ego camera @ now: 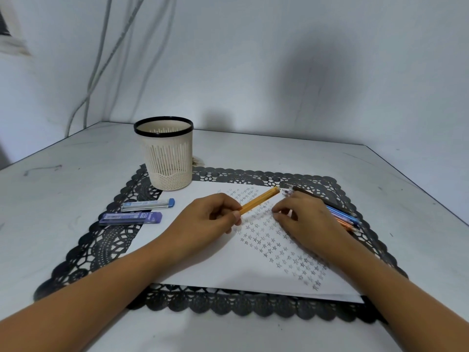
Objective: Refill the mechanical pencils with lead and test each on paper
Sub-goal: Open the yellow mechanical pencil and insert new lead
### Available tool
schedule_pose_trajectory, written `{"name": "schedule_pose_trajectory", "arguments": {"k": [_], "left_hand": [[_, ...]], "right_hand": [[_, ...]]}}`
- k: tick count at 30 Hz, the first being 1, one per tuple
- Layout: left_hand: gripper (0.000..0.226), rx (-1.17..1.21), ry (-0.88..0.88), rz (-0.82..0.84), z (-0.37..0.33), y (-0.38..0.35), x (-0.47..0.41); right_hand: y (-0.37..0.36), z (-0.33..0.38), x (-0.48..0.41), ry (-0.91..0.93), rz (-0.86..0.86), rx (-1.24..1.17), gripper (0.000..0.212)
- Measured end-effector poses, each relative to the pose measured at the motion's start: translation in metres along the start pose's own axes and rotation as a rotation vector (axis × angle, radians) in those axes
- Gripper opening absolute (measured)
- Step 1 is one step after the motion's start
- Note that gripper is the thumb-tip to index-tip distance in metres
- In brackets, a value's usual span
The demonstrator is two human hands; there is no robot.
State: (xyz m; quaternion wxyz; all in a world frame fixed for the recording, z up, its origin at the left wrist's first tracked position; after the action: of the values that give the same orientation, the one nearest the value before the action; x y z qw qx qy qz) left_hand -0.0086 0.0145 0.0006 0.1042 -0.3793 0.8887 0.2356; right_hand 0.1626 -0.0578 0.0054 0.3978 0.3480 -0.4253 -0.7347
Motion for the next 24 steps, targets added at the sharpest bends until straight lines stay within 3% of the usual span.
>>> {"name": "schedule_pose_trajectory", "arguments": {"k": [5,12,24], "left_hand": [[0.014,-0.013,0.000,-0.006,0.000,0.000,0.001],[0.014,0.019,0.017,-0.020,0.001,-0.001,0.001],[0.016,-0.005,0.007,0.000,-0.001,0.000,0.001]], "right_hand": [[0.004,0.002,0.001,-0.005,-0.056,-0.102,0.010],[0.040,0.008,0.011,-0.086,-0.053,-0.773,0.012],[0.035,0.012,0.012,-0.089,-0.003,-0.736,0.011]]}}
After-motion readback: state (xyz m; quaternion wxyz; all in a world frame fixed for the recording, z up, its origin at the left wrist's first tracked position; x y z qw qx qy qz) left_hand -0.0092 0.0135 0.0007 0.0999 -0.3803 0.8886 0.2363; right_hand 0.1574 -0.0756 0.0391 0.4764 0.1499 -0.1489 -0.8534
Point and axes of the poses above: each hand's wrist, its own x-axis away from the middle knuckle, its own y-axis out of the back of the hand, z = x × y, the point moved 4 cm from there along -x, towards the middle knuckle, and after that the axes turned 13 degrees about -y, right-handed, at the moved point
